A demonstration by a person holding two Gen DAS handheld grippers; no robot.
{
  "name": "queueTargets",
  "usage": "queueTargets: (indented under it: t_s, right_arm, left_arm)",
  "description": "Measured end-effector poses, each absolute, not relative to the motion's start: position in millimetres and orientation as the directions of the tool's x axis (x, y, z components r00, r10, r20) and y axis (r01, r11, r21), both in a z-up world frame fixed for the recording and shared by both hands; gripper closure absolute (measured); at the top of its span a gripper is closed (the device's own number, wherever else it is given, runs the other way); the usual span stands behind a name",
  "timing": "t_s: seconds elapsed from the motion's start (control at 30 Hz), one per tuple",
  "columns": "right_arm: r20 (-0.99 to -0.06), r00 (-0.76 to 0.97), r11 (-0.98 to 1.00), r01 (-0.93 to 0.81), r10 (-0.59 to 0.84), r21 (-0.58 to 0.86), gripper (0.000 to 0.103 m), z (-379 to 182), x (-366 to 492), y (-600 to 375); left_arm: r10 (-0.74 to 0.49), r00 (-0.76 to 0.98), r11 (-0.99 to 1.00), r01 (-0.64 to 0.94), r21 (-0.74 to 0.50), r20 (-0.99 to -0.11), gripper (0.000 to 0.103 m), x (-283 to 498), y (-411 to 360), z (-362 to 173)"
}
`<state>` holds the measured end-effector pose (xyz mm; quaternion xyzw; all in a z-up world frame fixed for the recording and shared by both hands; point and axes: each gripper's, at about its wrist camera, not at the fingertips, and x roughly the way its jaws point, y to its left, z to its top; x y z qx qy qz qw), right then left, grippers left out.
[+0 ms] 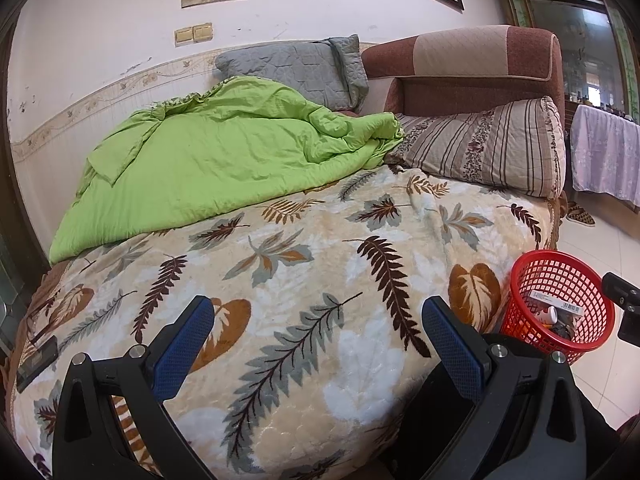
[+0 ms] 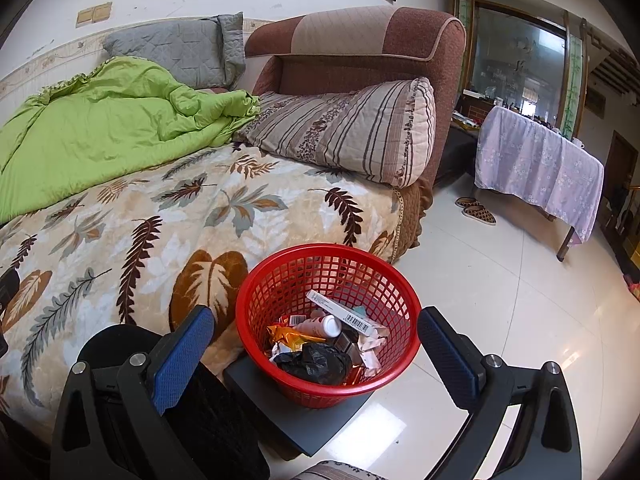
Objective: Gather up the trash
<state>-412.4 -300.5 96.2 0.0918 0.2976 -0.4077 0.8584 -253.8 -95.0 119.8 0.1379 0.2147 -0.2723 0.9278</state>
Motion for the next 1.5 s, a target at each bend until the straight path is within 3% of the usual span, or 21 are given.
queueTargets:
  t_s: [1.07,1.23,1.33,1.5]
  right_arm:
    - [-0.588,0.494,0.659,0.746,-0.640,-0.091,0.000,90,-411,-296]
    - [-0.577,0.521,0.682,0.727,-0.629,-0.087,0.000,92,-405,-294]
    - [-0.578,0.569,0.740,0.665,-0.585,-0.095,0.000,104,-383,-292]
    - [-0.598,0.659,0.861,0.496,-0.456,-0.110,0.000,123,-324,-271]
  left_arm:
    - [-0.447,0.759,0.815,0.564,0.136,-0.474,0.000,-253,-93,120]
    - [-0.444,0.742,0.828,0.554,0.088,-0.502,0.000,-240,-85,117]
    - [-0.391,0.753,0.867,0.494,0.061,-0.529,0.000,-217,-70,115]
    - [-0.178,0.788,0.959,0.272,0.074,-0.590,0.000,-165,-27,108]
